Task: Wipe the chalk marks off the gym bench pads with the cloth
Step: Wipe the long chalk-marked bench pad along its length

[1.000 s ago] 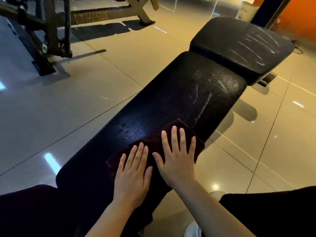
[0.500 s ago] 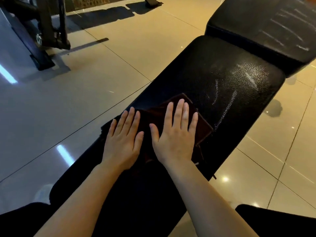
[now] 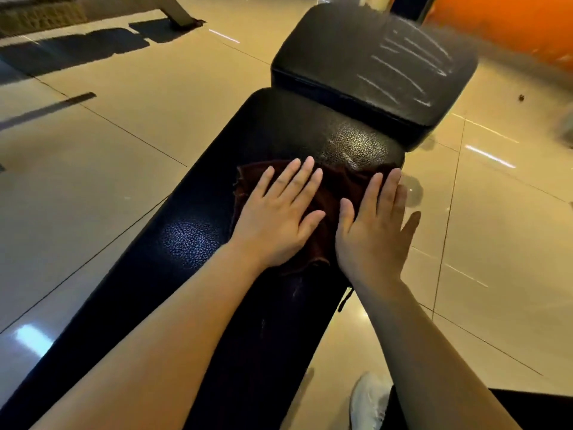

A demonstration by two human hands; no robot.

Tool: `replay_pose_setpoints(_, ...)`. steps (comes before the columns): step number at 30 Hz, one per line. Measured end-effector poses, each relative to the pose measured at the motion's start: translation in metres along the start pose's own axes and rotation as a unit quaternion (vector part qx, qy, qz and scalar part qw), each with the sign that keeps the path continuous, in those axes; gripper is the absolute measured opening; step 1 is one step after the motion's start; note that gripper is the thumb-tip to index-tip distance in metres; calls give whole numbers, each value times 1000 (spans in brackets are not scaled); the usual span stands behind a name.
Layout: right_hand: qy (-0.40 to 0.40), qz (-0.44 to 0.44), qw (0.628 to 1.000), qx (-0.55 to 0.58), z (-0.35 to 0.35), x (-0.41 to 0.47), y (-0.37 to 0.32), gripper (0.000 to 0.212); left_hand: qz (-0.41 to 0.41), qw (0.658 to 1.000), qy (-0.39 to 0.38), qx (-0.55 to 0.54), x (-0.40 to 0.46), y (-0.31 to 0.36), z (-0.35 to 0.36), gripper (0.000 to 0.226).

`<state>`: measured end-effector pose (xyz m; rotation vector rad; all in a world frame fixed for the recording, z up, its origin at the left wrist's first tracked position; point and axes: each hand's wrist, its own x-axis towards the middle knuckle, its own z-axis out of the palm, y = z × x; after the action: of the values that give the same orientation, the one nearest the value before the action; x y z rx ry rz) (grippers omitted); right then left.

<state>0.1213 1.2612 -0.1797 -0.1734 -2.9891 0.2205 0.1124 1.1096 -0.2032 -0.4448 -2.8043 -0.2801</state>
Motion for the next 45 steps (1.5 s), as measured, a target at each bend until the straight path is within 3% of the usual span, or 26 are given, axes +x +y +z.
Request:
replay_pose_setpoints(5,-53,32,998,33,0,-47,12,64,30,999,-12,27,-48,15,3,62)
replay_pose_setpoints(9,-91,35,988,122,6,-105,15,68,26,998,-36,36,-89,32,1,58)
replay_pose_setpoints(15,-95,-17,975,200,13,-158,22,60,-2,998,-62,16,-158,54,0,58)
replay_pose_setpoints(18,-45,-69,972,222,13,-173,24,58,-29,998,-50,-11,-176,63,-3,57)
replay_pose_setpoints(20,4,-144,969,200,16,-181,24,46,-97,995,-17,-37,-186,63,-5,54)
replay_pose_setpoints(23,-34,-274,956,102,26,-190,8,44,-247,965,56,-68,-210,55,-6,50)
replay_pose_setpoints(25,-49,-264,961,70,32,-187,-11,52,-295,949,80,-77,-221,47,-6,49)
replay_pose_setpoints(30,-18,-190,981,-8,28,-127,-37,72,-265,959,67,-76,-223,47,-4,50)
replay_pose_setpoints(35,-28,-172,983,-58,15,-47,-34,72,-244,966,47,-66,-225,50,3,54)
replay_pose_setpoints(40,-9,-201,977,-69,18,-53,-38,69,-250,960,81,-95,-223,50,4,53)
replay_pose_setpoints(42,-12,-231,972,-45,19,-75,-42,67,-267,948,114,-131,-222,50,2,50)
replay_pose_setpoints(45,-46,-279,959,5,28,-125,-50,62,-343,898,184,-207,-215,46,-11,47)
